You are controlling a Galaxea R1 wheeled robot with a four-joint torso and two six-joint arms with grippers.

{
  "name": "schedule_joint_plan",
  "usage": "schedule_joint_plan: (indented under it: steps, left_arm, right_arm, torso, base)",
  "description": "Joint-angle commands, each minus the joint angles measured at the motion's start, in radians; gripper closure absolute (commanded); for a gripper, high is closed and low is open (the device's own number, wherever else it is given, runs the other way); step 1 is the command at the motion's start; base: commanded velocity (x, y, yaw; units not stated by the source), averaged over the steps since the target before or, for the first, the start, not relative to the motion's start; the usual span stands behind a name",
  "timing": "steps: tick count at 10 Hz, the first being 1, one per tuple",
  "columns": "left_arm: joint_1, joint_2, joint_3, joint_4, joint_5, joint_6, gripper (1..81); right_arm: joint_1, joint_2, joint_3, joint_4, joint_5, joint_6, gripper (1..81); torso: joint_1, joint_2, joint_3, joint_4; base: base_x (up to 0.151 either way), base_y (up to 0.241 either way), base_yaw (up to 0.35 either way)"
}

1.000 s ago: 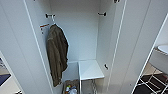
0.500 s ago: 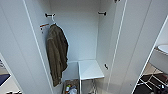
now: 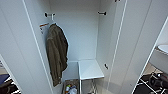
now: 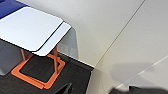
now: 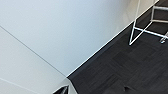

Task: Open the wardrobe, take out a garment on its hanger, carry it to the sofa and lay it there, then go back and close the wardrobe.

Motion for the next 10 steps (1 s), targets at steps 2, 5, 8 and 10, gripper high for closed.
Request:
schedule_joint_plan:
  steps: [2, 5, 8, 10]
  left_arm:
    - [-0.181, 0.068, 0.052, -0.107, 0.129, -0.002, 1.0]
    - [-0.201, 0.169, 0.138, -0.153, 0.197, 0.0, 1.0]
    - [-0.181, 0.271, 0.18, -0.156, 0.221, 0.0, 1.0]
    - [-0.161, 0.334, 0.183, -0.156, 0.221, 0.0, 1.0]
  right_arm:
    - [0.252, 0.096, 0.132, 0.189, -0.226, 0.057, 1.0]
    - [0.236, 0.12, 0.257, 0.216, -0.252, 0.057, 1.0]
    - [0.18, 0.16, 0.348, 0.216, -0.234, 0.057, 1.0]
    - [0.143, 0.235, 0.358, 0.212, -0.229, 0.052, 1.0]
  torso:
    - [0.0, 0.0, 0.0, 0.0]
    - [0.001, 0.001, -0.001, 0.0]
    - [0.002, 0.001, -0.001, 0.0]
    - [0.002, 0.002, -0.001, 0.0]
  base:
    - [0.0, 0.0, 0.0]
    - [0.0, 0.0, 0.0]
    - [0.0, 0.0, 0.0]
    - [0.0, 0.0, 0.0]
